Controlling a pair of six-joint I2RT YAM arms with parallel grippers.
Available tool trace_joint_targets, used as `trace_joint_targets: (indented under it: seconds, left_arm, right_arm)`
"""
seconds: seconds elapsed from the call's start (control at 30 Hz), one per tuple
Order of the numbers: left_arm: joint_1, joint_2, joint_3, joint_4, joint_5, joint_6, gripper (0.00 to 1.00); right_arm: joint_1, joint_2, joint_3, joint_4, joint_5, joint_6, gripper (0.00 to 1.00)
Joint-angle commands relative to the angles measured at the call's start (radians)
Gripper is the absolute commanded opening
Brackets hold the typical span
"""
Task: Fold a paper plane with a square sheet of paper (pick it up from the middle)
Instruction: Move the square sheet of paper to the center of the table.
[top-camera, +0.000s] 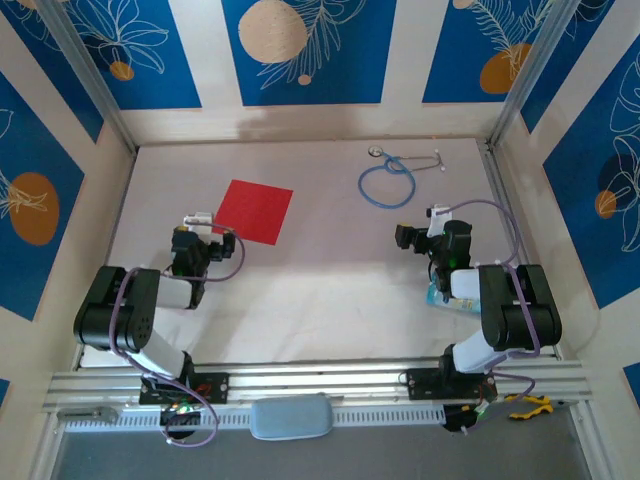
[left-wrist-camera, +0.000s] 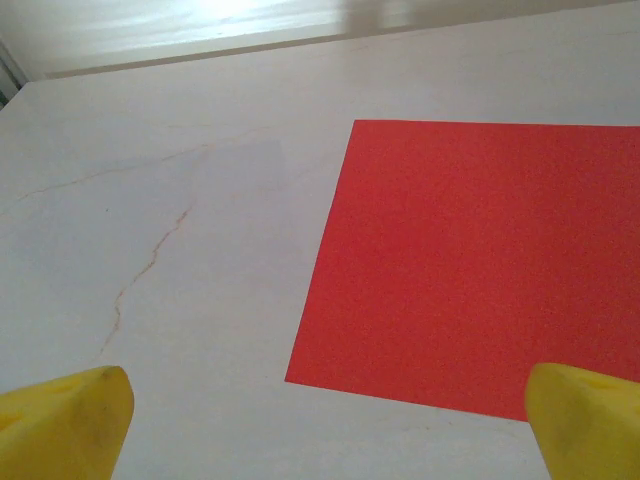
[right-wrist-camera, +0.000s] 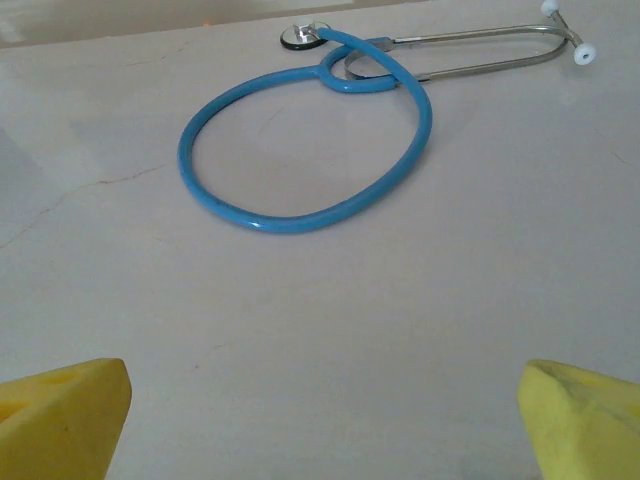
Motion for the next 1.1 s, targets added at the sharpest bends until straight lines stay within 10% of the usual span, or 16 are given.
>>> trace_joint_targets:
  seconds: [0.0,1.07]
  left_arm:
    - [0.012,-0.001,0.013,0.005,0.021,0.010,1.00]
    - [0.012,-0.013,-0.029,0.074,0.065,0.022,1.00]
  right_arm:
    - [0.004,-0.002,0.012,0.025,0.007,0.004,0.99]
    - [0.010,-0.012,0.000,0.040,-0.022,-0.018,0.99]
